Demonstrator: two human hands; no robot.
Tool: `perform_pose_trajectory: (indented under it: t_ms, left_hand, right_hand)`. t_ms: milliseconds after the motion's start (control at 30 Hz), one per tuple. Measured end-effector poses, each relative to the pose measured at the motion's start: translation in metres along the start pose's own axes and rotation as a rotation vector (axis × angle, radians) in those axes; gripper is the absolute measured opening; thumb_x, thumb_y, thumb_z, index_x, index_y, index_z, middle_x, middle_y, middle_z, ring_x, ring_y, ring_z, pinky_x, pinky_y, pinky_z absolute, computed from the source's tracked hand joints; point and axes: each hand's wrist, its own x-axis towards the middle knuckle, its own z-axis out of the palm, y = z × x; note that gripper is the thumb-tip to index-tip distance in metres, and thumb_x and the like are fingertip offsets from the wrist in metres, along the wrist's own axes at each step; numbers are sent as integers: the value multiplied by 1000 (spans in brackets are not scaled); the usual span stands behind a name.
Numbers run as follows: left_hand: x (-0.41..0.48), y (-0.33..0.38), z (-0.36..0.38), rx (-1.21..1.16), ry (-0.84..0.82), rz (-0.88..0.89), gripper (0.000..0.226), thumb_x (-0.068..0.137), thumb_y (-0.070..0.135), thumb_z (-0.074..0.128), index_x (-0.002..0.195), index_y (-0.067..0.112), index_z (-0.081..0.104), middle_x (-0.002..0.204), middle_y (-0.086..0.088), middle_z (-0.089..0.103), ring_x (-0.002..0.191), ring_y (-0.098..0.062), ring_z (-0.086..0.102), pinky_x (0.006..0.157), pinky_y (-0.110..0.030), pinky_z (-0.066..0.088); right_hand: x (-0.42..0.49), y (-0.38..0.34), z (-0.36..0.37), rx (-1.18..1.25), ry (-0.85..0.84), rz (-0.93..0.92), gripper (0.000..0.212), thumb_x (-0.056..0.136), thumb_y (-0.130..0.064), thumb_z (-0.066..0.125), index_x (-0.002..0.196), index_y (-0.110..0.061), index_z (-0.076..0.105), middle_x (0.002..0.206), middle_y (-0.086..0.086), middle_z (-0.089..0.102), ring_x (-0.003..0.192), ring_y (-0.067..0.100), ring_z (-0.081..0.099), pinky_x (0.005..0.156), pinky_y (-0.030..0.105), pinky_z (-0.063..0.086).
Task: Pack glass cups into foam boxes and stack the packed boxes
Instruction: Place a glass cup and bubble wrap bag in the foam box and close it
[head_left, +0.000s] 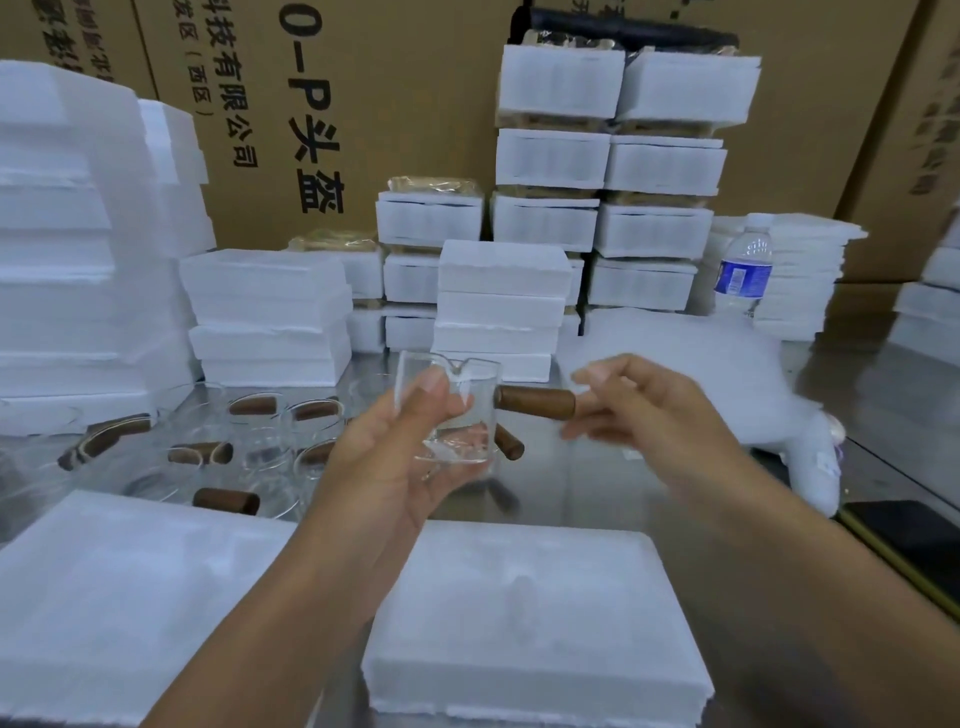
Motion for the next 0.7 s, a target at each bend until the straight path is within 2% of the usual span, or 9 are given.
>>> perform_pose_trajectory:
  t_ms: [67, 100, 133, 200, 267, 333, 467, 600, 700]
  left_hand:
    - [-1, 4, 0, -17, 36, 19, 67, 51, 44, 71, 109, 11, 66, 102, -7, 73, 92, -23, 71, 68, -28, 59]
    - [-1, 6, 0, -23, 49, 23, 69, 51, 44, 71, 111, 11, 65, 104, -7, 73, 93, -23, 71, 70, -29, 59]
    - [0, 6, -1, -23, 61, 27, 70, 52, 45, 71, 112, 11, 64, 105, -7, 73, 94, -24, 71, 72, -30, 59]
    - [1, 6, -3, -22, 90, 28, 68, 53, 45, 71, 112, 11, 65, 106, -8, 72, 96, -25, 70, 79, -35, 58]
    - [3, 5, -6, -47, 109, 25, 66, 54, 45, 71, 111, 12, 65, 107, -9, 72, 99, -27, 69, 84, -37, 53]
    - [4, 5, -7, -85, 122, 22, 69, 53, 45, 71, 113, 12, 64, 107, -8, 72, 99, -28, 69, 84, -37, 51]
    - [3, 6, -6, -116, 122, 30, 71, 52, 47, 70, 114, 12, 63, 104, -5, 73, 100, -27, 69, 84, -36, 52]
    - [2, 6, -5, -113, 113, 30, 72, 53, 47, 70, 116, 13, 63, 108, -6, 72, 101, -25, 69, 86, -37, 54]
    - [2, 5, -4, -101, 101, 34, 68, 56, 47, 69, 115, 12, 64, 110, -9, 71, 102, -25, 68, 91, -40, 50]
  right_hand:
    - [20, 8, -14, -245, 239, -73, 6, 86, -28, 63, 88, -23, 61, 82, -5, 73, 78, 1, 65, 71, 23, 48]
    - [31, 15, -22, -397, 324, -101, 7, 88, -23, 62, 95, -24, 61, 91, -6, 70, 86, 1, 62, 75, 22, 46]
    - [40, 25, -30, -531, 366, -106, 17, 89, -22, 61, 105, -24, 59, 104, -4, 67, 98, 6, 58, 84, 23, 43]
    - [54, 45, -43, -751, 376, -5, 38, 91, -25, 59, 128, -22, 50, 129, 2, 56, 122, 21, 47, 104, 38, 33]
    - [62, 62, -48, -908, 360, 139, 48, 93, -33, 55, 138, -24, 41, 139, 3, 48, 133, 24, 36, 110, 51, 17]
    - [65, 74, -49, -978, 387, 205, 47, 94, -39, 51, 138, -26, 42, 136, 2, 53, 132, 24, 38, 111, 54, 9]
    - [66, 83, -50, -1060, 498, 177, 37, 91, -42, 54, 124, -24, 56, 119, 1, 65, 125, 25, 44, 111, 55, 8]
    - [70, 80, -52, -1226, 433, 204, 35, 89, -47, 56, 120, -29, 59, 115, 2, 64, 125, 24, 41, 111, 53, 9]
    - [72, 77, -53, -1281, 407, 196, 23, 91, -43, 55, 107, -31, 65, 108, -1, 66, 119, 22, 44, 111, 52, 9]
